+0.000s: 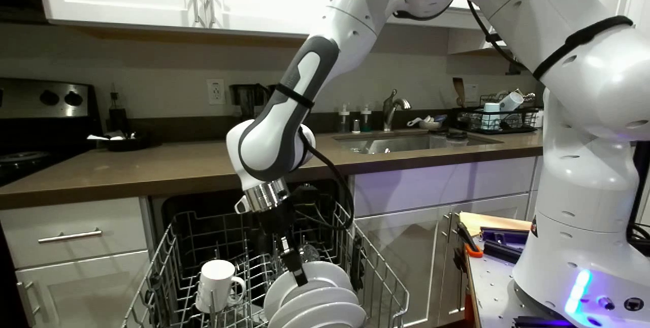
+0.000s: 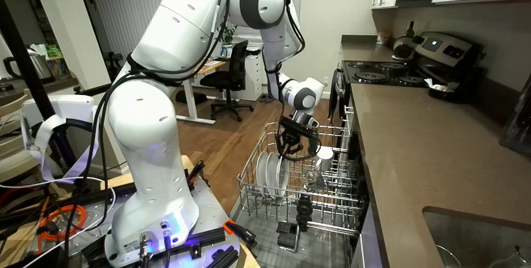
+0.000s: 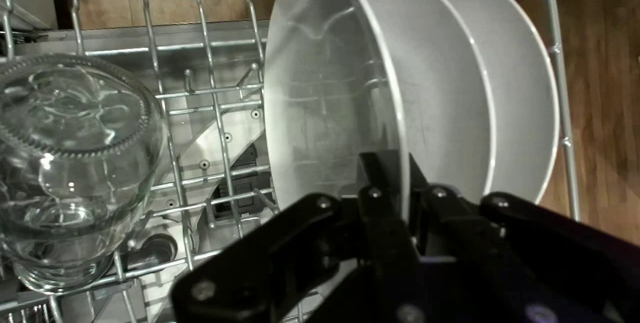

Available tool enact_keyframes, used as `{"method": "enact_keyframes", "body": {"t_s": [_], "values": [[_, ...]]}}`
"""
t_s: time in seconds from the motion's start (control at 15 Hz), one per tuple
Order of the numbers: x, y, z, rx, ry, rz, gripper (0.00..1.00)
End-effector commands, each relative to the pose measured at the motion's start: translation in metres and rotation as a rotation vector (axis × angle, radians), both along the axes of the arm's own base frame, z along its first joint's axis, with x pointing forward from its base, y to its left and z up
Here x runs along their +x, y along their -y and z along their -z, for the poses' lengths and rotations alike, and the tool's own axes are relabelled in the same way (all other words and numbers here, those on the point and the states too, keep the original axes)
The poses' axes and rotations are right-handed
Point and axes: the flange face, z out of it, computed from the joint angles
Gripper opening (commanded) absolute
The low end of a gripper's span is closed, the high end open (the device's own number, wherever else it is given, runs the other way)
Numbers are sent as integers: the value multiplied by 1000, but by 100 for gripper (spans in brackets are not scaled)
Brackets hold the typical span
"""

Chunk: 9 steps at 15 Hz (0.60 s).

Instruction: Remove one plate from the dishwasher and put it on the right side of the countertop

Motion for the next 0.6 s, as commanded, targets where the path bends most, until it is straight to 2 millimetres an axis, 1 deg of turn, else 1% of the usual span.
{"method": "enact_keyframes", "body": {"t_s": [0.0,0.2,0.53], "values": [[-1,-2,-32,23,-12,11,7],[0,-3,-48,12,1,15,7],[-5,-14,-73,-16,56,2,7]]}}
